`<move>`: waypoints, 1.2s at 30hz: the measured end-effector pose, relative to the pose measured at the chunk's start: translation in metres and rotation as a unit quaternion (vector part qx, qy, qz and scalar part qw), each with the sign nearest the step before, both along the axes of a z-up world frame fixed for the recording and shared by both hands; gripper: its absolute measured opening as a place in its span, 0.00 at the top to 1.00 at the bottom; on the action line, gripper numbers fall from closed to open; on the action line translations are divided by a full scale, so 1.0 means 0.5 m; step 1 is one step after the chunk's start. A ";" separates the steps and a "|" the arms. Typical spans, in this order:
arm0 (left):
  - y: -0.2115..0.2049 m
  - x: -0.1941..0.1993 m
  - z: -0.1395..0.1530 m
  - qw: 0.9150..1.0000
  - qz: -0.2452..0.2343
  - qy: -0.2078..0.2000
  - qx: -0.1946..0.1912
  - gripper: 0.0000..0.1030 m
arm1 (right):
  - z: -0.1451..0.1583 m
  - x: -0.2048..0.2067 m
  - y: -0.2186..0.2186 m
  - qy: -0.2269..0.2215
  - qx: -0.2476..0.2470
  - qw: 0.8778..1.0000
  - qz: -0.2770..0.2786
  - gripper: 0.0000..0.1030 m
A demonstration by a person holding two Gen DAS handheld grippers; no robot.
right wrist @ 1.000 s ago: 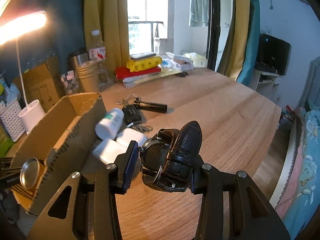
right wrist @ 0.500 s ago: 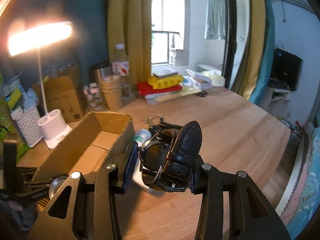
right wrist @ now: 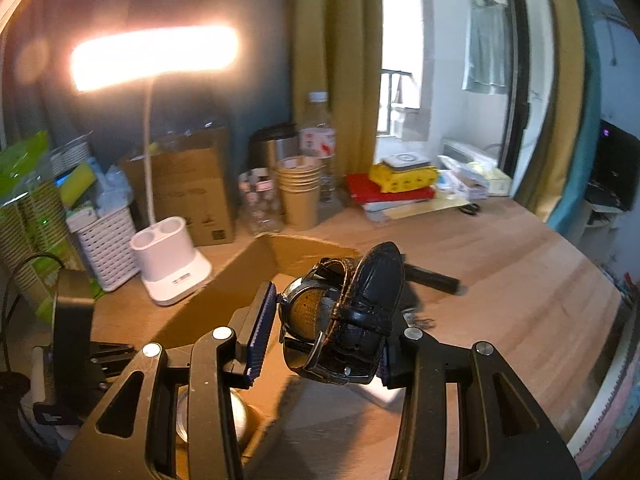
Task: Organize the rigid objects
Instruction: 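Carry the watch into the box and release it with the right tool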
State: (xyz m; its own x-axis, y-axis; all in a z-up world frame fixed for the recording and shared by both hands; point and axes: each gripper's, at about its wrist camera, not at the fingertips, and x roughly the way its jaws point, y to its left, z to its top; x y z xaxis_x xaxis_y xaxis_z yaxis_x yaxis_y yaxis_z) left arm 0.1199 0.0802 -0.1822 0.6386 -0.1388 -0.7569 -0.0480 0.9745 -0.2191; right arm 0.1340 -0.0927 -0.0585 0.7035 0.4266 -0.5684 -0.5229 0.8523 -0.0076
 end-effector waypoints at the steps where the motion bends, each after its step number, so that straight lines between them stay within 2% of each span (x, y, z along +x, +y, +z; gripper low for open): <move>1: 0.000 0.000 0.000 1.000 0.000 0.000 0.000 0.85 | -0.003 -0.003 0.013 0.003 -0.001 1.000 0.010 0.56; 12: 0.000 0.000 0.000 1.000 0.000 0.000 0.000 0.85 | -0.051 -0.019 0.101 0.032 -0.022 0.996 0.075 0.56; 21: 0.000 0.000 0.000 1.000 0.000 0.000 0.000 0.85 | -0.080 -0.003 0.123 0.057 -0.036 0.994 0.087 0.56; 36: -0.003 -0.001 0.000 1.000 0.000 0.000 0.000 0.85 | -0.120 0.010 0.148 0.128 -0.058 0.983 0.116 0.56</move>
State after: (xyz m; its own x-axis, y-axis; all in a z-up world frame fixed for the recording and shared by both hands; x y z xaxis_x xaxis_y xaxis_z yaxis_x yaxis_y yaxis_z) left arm 0.1193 0.0785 -0.1823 0.6387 -0.1382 -0.7569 -0.0477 0.9747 -0.2182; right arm 0.1389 -0.0187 -0.1187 0.4229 0.4800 -0.7686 -0.7009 0.7109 0.0584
